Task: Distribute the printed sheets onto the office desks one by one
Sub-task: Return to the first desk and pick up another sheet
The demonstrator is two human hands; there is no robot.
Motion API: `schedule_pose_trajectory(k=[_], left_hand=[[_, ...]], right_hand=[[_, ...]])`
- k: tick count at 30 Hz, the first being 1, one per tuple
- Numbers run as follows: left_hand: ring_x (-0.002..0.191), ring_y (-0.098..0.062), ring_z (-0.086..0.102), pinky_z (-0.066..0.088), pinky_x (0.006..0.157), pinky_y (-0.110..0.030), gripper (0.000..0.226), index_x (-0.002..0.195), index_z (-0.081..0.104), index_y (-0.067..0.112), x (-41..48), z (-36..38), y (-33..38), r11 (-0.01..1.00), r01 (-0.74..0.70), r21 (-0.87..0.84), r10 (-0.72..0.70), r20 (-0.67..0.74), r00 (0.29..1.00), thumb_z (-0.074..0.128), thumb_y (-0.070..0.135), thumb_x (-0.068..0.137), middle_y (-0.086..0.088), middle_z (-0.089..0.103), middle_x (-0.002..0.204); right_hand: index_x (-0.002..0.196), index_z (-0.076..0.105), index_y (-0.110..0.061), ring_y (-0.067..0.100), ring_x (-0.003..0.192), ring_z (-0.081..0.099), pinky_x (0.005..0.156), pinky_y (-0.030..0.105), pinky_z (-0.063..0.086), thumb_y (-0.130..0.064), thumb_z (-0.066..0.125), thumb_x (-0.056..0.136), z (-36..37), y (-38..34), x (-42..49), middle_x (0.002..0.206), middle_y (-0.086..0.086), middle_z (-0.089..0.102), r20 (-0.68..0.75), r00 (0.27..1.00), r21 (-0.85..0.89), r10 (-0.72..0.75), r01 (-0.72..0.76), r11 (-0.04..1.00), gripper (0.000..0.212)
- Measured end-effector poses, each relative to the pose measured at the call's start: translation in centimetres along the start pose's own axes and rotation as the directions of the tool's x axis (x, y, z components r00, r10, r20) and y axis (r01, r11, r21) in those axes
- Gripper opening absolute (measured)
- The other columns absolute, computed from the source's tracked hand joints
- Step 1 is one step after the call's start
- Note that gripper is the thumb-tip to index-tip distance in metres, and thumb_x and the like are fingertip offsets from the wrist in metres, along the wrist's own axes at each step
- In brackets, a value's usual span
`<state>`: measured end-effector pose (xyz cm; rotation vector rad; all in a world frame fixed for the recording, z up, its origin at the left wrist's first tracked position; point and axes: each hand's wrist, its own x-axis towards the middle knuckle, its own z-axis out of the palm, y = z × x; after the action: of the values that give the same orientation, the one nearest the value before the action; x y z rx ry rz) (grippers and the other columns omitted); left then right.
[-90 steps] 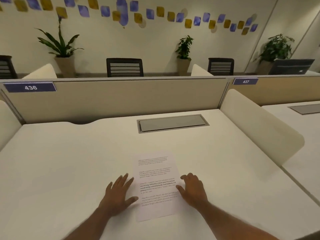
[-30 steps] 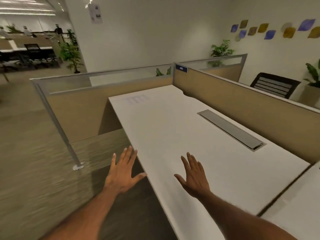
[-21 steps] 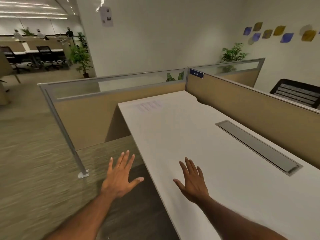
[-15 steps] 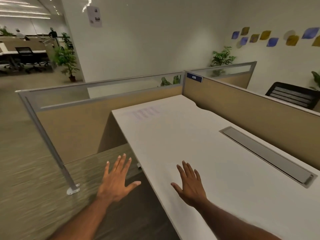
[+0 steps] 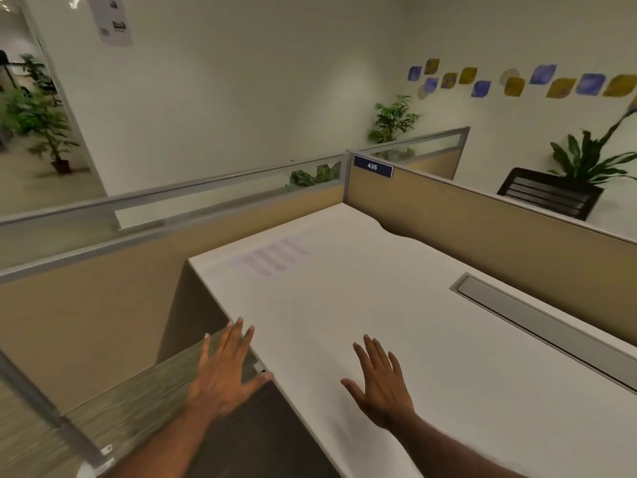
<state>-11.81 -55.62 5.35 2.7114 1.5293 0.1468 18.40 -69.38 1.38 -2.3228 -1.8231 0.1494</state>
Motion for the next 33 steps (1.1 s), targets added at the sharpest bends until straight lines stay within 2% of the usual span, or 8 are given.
schedule_pose_trajectory(k=[6,14,19,22,26,33], left_hand=[[0.148,-0.017,-0.021,-0.014,0.119,-0.053,0.105,0.151,-0.015,0.027,9.1,1.2,-4.1,0.999,-0.019,0.029,0.018,0.033,0.999,0.008,0.093,0.073,0.003,-0.022,0.161],[0.146,-0.022,-0.026,-0.013,0.118,-0.053,0.102,0.148,-0.026,0.027,20.0,0.8,-9.2,0.993,-0.032,0.111,0.025,0.068,0.997,-0.001,0.091,0.073,0.000,-0.031,0.158],[0.148,-0.022,-0.021,-0.014,0.118,-0.052,0.102,0.152,-0.014,0.027,27.0,1.6,-11.3,0.993,-0.102,0.054,0.100,0.039,0.994,0.002,0.091,0.074,0.001,-0.021,0.160],[0.148,-0.020,-0.020,-0.015,0.118,-0.052,0.102,0.151,-0.015,0.029,31.8,2.7,-12.6,0.985,-0.169,0.035,0.167,0.050,0.985,0.001,0.091,0.073,0.002,-0.021,0.160],[0.147,-0.017,-0.019,-0.009,0.119,-0.051,0.102,0.155,-0.005,0.025,38.1,4.2,-14.4,0.968,-0.252,-0.017,0.253,0.062,0.966,0.003,0.089,0.075,0.002,-0.014,0.162],[0.148,-0.019,-0.020,-0.009,0.120,-0.050,0.102,0.151,-0.018,0.025,46.2,6.8,-16.8,0.924,-0.382,-0.017,0.381,0.130,0.915,-0.005,0.088,0.071,0.000,-0.021,0.161]], right_hand=[[0.157,0.004,-0.030,0.014,0.152,-0.014,0.122,0.038,-0.007,-0.071,0.020,0.093,2.0,-1.1,9.4,0.166,-0.004,-0.013,-0.008,0.999,0.036,0.048,-0.048,0.998,0.078],[0.157,0.007,-0.028,0.015,0.153,-0.014,0.123,0.039,-0.006,-0.070,0.019,0.093,2.1,-3.8,20.4,0.165,-0.003,-0.013,0.000,0.998,0.069,0.060,-0.060,0.996,0.078],[0.158,0.006,-0.028,0.015,0.153,-0.014,0.123,0.039,-0.007,-0.070,0.019,0.094,2.4,-5.2,25.7,0.164,-0.004,-0.015,0.007,0.995,0.087,0.099,-0.099,0.991,0.077],[0.157,0.005,-0.029,0.015,0.153,-0.014,0.123,0.039,-0.008,-0.069,0.020,0.094,2.6,-6.0,28.8,0.165,-0.004,-0.014,-0.005,0.991,0.090,0.133,-0.132,0.987,0.077],[0.158,0.007,-0.027,0.015,0.153,-0.013,0.124,0.039,-0.005,-0.068,0.023,0.095,3.1,-7.4,32.9,0.166,-0.003,-0.011,-0.005,0.978,0.083,0.210,-0.209,0.974,0.076],[0.158,0.007,-0.025,0.016,0.153,-0.012,0.124,0.040,-0.004,-0.067,0.025,0.095,5.6,-10.5,37.0,0.166,-0.001,-0.011,0.049,0.927,0.097,0.372,-0.375,0.922,0.077]])
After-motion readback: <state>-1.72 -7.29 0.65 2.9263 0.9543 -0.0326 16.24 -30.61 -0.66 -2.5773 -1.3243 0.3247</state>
